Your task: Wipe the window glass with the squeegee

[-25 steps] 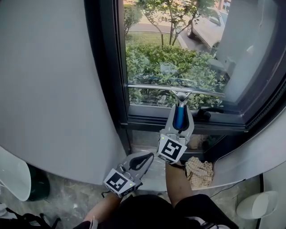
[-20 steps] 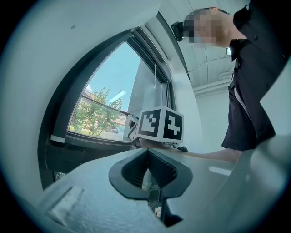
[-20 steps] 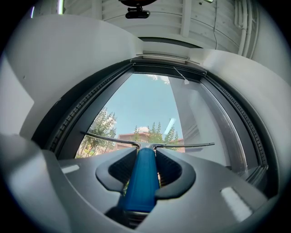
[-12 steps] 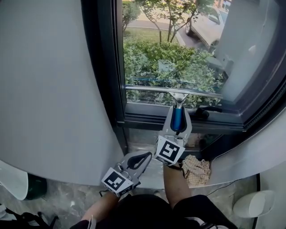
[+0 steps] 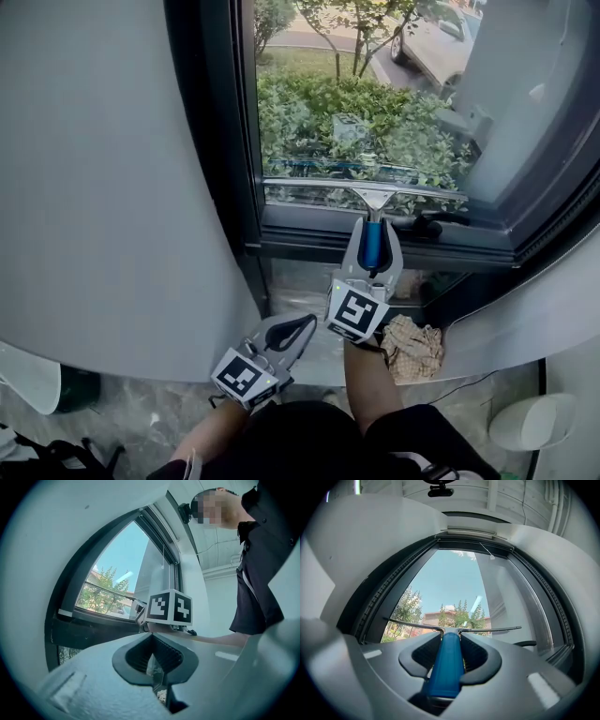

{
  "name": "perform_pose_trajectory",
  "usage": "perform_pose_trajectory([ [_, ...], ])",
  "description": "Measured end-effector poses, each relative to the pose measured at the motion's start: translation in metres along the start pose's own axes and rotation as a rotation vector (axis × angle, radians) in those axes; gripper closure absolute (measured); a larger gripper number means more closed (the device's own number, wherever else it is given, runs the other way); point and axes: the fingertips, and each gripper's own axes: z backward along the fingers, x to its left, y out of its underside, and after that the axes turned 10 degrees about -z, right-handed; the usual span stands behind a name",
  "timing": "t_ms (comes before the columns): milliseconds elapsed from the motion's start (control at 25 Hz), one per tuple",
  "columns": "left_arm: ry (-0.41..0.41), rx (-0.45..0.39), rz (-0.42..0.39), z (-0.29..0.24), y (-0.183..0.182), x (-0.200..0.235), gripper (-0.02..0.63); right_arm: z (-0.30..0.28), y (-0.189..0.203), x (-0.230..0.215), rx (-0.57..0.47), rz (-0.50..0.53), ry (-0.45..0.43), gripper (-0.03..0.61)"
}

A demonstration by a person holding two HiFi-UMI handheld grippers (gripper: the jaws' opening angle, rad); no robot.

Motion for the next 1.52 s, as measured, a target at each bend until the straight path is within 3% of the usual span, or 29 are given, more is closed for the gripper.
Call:
perform_pose_trajectory([
  [200, -0.011, -0.004, -0.004, 0.0, -0.003, 0.001, 0.615, 0.006, -0.005, -0.004, -0.015, 0.0, -0.026, 0.445],
  [440, -0.033, -0.03, -0.02, -0.014, -0.012, 0.006, 0.615, 0.019, -0.047, -0.023, -0.098, 0.012, -0.053, 0.443],
  [760, -0.115, -0.073, -0.03, -0.033, -0.029, -0.009, 0.615, 0.058, -0.096, -0.103, -0.177, 0.01, -0.096, 0.443],
  [1000, -0.236, -0.057, -0.043, -0.014, -0.019, -0.024, 0.615, 0.092, -0.09, -0.164, -0.152, -0.065, -0.157, 0.443],
  [1160, -0.324, -0.013, -0.063, 0.011, -0.012, -0.033, 0.615, 0.103, -0.075, -0.184, -0.066, -0.127, -0.215, 0.443],
  [1280, -0.368, -0.004, -0.048, 0.033, -0.011, -0.042, 0.615, 0.119, -0.066, -0.183, -0.024, -0.159, -0.236, 0.443],
  [1520, -0.364, -0.023, -0.038, 0.08, -0.017, -0.065, 0.615, 0.174, -0.083, -0.162, 0.003, -0.168, -0.262, 0.445],
])
